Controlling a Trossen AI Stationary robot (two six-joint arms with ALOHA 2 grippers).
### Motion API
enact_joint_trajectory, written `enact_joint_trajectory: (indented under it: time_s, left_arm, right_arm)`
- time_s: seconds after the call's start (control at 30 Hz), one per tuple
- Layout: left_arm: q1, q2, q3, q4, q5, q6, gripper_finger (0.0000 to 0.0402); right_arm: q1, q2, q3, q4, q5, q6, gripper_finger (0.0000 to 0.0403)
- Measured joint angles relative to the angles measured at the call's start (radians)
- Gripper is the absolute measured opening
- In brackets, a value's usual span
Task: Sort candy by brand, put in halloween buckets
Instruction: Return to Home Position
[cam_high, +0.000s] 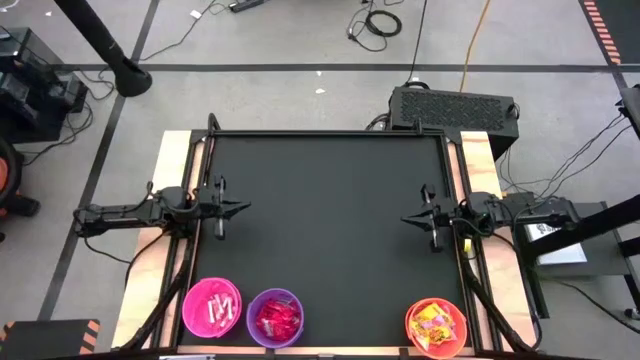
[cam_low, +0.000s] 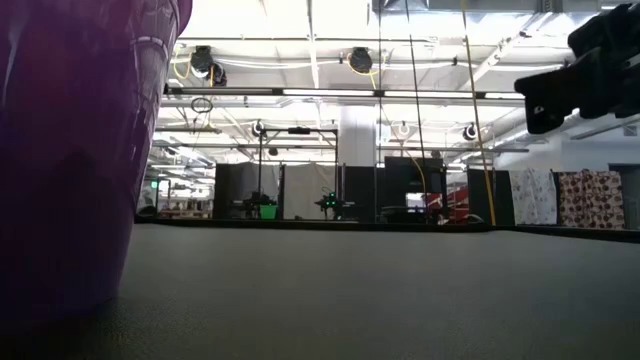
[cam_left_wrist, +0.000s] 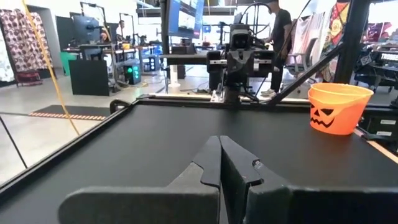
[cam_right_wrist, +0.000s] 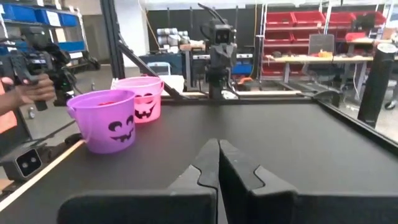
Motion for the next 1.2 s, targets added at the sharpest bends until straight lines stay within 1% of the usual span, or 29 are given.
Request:
enact_joint_trajectory:
  time_s: [0.17, 0.4, 0.57, 0.73, 0.8, 0.97, 1.2]
  left_arm:
    - [0.000, 0.000, 0.000, -0.014, 0.024, 0.005, 0.0001]
    - [0.000, 0.000, 0.000, -0.017, 0.026, 0.004, 0.0001]
    - [0.000, 0.000, 0.000, -0.019, 0.026, 0.002, 0.0001]
    - [0.000, 0.000, 0.000, -0.020, 0.026, -0.059, 0.0006]
    - [0.000, 0.000, 0.000, -0.020, 0.026, -0.069, 0.0009]
    - [0.000, 0.000, 0.000, -0.021, 0.026, -0.069, 0.0011]
    - [0.000, 0.000, 0.000, -0.019, 0.026, -0.069, 0.0012]
  right_arm:
    - [0.000, -0.008, 0.000, -0.003, -0.018, -0.010, 0.0000]
    - [0.000, 0.020, 0.000, -0.003, -0.021, -0.042, 0.0000]
    - [0.000, 0.011, 0.000, -0.003, -0.021, -0.034, 0.0000]
    - [0.003, 0.009, 0.000, -0.003, -0.025, -0.034, 0.0000]
    - [0.002, 0.001, 0.000, -0.003, -0.025, -0.058, 0.0000]
    - [0.002, -0.019, -0.001, 0.035, -0.071, -0.116, 0.0000]
    - [0.002, -0.018, -0.001, 0.027, -0.052, -0.073, 0.0000]
